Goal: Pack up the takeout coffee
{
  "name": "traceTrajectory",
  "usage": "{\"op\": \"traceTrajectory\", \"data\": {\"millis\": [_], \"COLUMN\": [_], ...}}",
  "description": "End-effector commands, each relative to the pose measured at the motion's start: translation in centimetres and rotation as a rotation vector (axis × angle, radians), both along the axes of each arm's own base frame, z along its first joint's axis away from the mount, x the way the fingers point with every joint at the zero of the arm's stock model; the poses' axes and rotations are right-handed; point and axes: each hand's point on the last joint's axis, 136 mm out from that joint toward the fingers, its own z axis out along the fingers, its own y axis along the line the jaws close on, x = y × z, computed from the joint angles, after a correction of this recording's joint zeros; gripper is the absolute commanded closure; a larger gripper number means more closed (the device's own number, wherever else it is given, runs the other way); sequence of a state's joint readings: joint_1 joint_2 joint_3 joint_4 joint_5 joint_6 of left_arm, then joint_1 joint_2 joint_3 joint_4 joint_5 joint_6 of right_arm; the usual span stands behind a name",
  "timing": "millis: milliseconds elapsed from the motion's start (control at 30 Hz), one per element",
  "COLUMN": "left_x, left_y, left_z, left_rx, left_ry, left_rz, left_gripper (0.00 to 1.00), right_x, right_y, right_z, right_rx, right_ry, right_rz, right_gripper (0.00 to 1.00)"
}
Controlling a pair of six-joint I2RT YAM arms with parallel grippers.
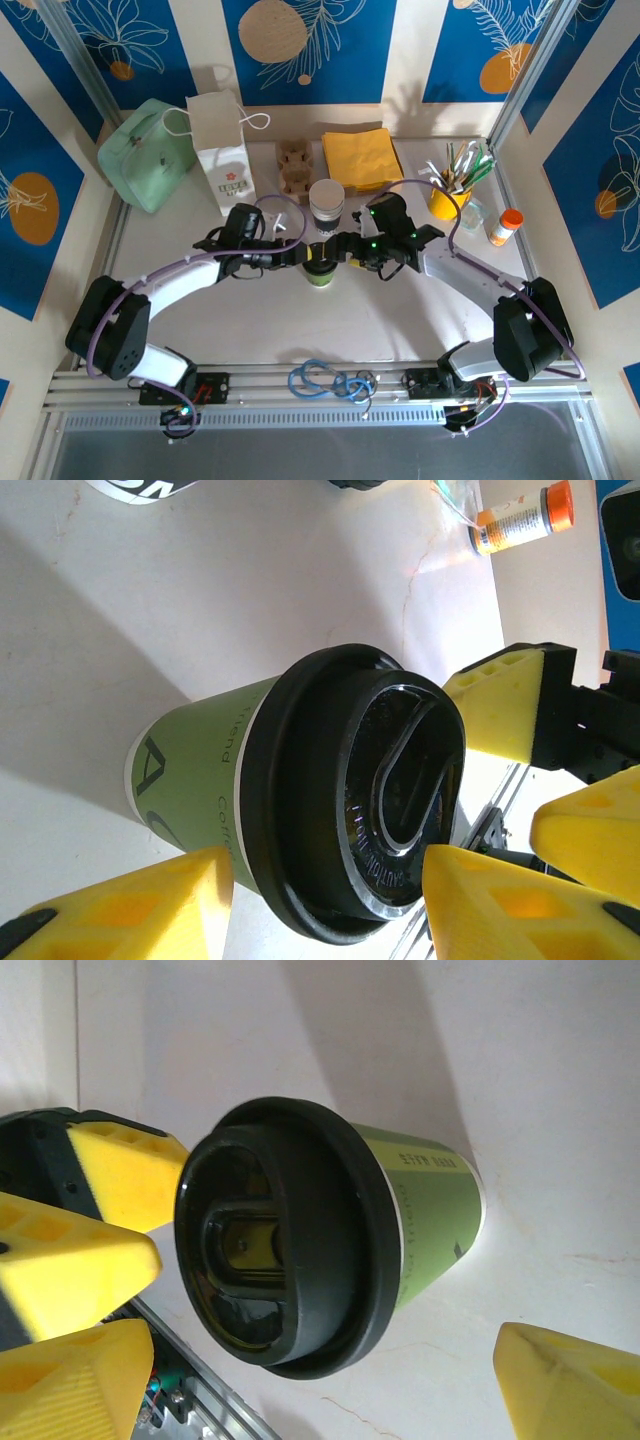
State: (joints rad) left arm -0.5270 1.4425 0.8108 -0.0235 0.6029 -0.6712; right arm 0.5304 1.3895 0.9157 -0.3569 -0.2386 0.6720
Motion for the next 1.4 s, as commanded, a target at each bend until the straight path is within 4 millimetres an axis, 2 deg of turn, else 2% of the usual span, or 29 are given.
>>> {"op": "traceTrajectory", "data": {"millis": [0,133,500,667,900,1133,1367], "left_x": [-0.9,-0.7,-0.8,-1.1,-1.4,-1.2,-0.8], "left_y": [-0.7,-0.8,0.1,0.6,0.9,0.7,0.3], "left_z": [0.2,-0.3,-3.4,-3.9,-5.1,-3.8,-2.6], "left_rx": [-0.013,-0.002,0.074,0.091,0.113,0.099,0.108], "left_ry": [-0.014,-0.007,0.054,0.061,0.081,0.056,0.028], "left_rz": [-0.056,-0.058,-0.015,-0.008,-0.005,-0.009,-0.042], "left_gripper": [0.47,0.47,0.51,0.52,0.53,0.53,0.51], "right_x": [-0.7,-0.9,-0.9,-1.0,-1.1,-0.8,-0.1], "right_y": [-0.5,-0.6,-1.7,-2.4,-2.7,-2.7,-1.9], "right_z": [-0.8,-1.5,-4.0,-5.2,-5.6,-5.3,-3.8], "right_rx": [-0.032,-0.042,-0.097,-0.117,-0.123,-0.119,-0.096], "right_ry": [0.003,0.014,0.076,0.129,0.138,0.128,0.088], "right_rz": [0.01,0.006,-0.06,-0.096,-0.109,-0.11,-0.098], "right_gripper": [0.11,0.12,0.12,0.13,0.13,0.13,0.12]}}
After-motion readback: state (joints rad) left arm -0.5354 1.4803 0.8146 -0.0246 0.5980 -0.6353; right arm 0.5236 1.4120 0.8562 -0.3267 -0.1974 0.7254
